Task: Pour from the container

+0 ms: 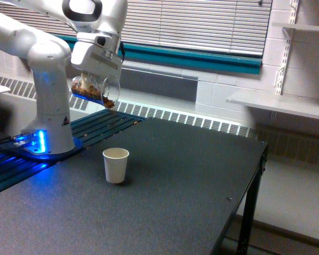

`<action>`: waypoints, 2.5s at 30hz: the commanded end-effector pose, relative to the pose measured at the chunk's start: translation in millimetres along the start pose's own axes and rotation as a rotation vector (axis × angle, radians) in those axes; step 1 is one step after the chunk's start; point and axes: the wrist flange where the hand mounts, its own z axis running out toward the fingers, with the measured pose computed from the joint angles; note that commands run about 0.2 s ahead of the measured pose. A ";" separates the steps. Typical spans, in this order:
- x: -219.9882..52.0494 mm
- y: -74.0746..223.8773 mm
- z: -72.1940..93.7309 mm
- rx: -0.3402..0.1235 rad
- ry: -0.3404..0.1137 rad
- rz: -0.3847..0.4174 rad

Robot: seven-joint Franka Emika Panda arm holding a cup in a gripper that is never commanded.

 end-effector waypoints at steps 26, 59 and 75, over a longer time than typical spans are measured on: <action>-3.6 -1.9 5.8 -0.041 -0.012 -0.055; -8.8 -3.0 0.5 -0.064 -0.041 -0.083; -9.7 0.8 -0.9 -0.089 -0.053 -0.084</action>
